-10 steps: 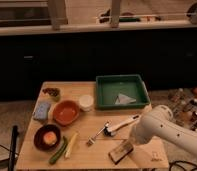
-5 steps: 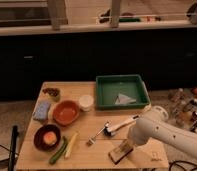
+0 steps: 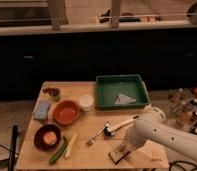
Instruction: Place eraser in tray
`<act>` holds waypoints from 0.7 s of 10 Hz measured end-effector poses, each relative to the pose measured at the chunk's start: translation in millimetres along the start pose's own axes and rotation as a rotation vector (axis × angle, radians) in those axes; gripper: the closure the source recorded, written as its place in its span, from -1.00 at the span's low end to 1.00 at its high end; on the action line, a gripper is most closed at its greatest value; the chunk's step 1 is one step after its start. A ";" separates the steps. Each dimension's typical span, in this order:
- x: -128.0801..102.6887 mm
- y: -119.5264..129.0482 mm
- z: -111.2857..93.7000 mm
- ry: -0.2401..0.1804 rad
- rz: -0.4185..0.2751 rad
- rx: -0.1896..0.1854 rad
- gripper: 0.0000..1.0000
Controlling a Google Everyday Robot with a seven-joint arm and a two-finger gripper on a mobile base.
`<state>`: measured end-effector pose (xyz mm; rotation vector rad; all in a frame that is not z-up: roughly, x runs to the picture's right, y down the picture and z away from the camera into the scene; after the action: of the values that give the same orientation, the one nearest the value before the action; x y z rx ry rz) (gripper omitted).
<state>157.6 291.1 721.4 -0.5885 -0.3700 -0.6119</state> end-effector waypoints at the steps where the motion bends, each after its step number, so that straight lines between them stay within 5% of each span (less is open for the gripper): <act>1: -5.9 -1.3 1.6 -0.008 -0.014 -0.007 -0.60; 3: -13.5 -0.5 3.5 -0.028 -0.030 -0.018 -0.60; 7: -19.2 -4.5 22.9 -0.138 -0.044 -0.013 -0.60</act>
<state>136.6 310.3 731.6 -0.6379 -0.5104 -0.6181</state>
